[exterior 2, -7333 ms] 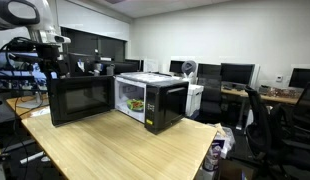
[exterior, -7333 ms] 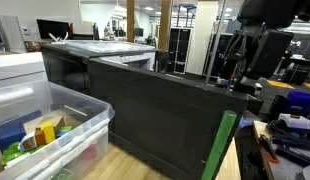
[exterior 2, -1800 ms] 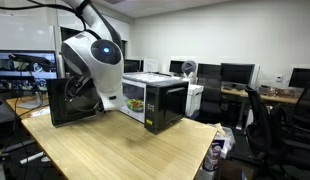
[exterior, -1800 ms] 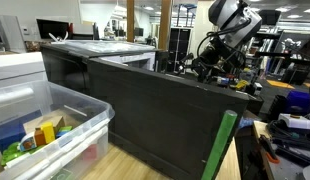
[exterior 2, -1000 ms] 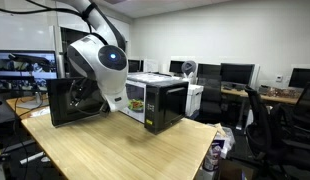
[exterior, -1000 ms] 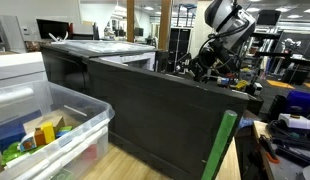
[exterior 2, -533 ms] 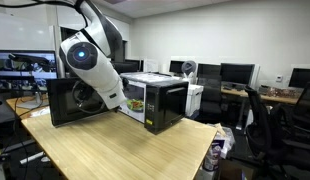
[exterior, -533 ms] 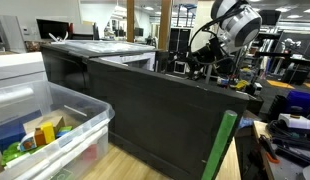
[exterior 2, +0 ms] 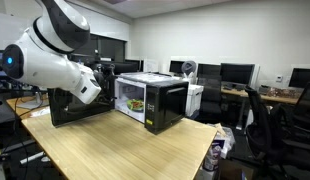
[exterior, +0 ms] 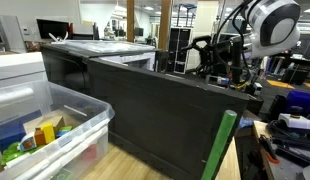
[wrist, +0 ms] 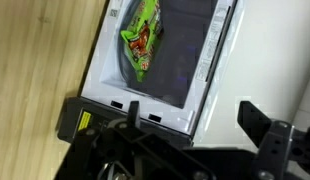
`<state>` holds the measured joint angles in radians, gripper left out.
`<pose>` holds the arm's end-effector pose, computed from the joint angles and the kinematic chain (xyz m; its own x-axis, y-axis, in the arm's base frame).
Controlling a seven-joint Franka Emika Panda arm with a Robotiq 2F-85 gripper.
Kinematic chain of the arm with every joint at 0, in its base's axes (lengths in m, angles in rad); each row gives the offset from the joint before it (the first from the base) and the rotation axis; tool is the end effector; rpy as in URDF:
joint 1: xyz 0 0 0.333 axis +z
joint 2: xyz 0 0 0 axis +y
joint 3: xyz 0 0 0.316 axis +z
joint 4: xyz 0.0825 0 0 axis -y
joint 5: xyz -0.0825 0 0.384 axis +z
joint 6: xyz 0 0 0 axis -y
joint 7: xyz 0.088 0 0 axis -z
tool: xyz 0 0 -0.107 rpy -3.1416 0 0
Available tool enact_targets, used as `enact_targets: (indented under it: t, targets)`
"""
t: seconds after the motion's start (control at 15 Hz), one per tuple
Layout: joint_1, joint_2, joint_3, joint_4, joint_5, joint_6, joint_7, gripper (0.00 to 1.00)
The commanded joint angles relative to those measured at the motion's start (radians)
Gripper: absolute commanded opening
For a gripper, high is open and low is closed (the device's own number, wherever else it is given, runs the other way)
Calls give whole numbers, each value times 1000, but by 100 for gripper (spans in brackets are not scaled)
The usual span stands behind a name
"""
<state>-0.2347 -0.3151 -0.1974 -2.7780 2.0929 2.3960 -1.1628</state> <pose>0.3460 -0.1462 0.3050 0.3211 -0.9349 0.1513 -0.2667 -0.2425 -0.9328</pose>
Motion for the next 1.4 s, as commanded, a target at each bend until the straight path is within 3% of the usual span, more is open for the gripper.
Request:
enact_targets:
  t: [0.0, 1.0, 1.33]
  targets:
    - [-36, -12, 40, -8, 43, -9, -42, 100]
    - [-40, -13, 55, 6, 88, -8, -87, 100]
    - [-71, 78, 27, 14, 104, -62, -127, 100]
